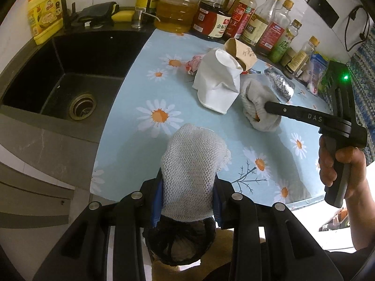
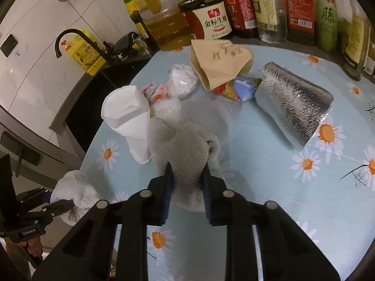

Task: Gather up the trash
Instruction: 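Carry both cloths down over the black bin and open both tools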

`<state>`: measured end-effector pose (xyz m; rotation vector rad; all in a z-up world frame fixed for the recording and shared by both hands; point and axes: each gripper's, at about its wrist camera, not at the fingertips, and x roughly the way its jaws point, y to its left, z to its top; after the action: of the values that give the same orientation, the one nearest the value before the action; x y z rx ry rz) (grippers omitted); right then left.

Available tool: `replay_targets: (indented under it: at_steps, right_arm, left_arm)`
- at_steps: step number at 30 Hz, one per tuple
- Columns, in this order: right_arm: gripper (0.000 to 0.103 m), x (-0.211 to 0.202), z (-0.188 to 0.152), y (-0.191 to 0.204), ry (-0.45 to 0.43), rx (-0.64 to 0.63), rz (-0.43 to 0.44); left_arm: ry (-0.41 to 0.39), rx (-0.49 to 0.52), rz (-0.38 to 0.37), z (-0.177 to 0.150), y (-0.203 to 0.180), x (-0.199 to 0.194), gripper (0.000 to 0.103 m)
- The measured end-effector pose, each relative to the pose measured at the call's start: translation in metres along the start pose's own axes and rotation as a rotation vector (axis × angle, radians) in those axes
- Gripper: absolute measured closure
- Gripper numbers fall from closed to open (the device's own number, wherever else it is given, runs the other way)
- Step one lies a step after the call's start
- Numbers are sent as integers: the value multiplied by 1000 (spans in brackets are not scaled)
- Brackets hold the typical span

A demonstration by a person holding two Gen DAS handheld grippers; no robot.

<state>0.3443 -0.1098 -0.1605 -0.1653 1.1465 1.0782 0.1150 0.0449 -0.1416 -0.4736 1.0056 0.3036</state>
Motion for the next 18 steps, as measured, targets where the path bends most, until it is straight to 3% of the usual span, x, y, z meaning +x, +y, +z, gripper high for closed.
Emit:
replay_targets:
  at_steps: [8, 18]
  right_arm:
    - [81, -30, -13, 12, -70, 30, -37]
    - [81, -72, -64, 40, -137, 89, -90]
  left_arm:
    - [-18, 47, -41, -1, 4, -7, 71]
    - [-23, 151, -130, -16, 0, -17, 71]
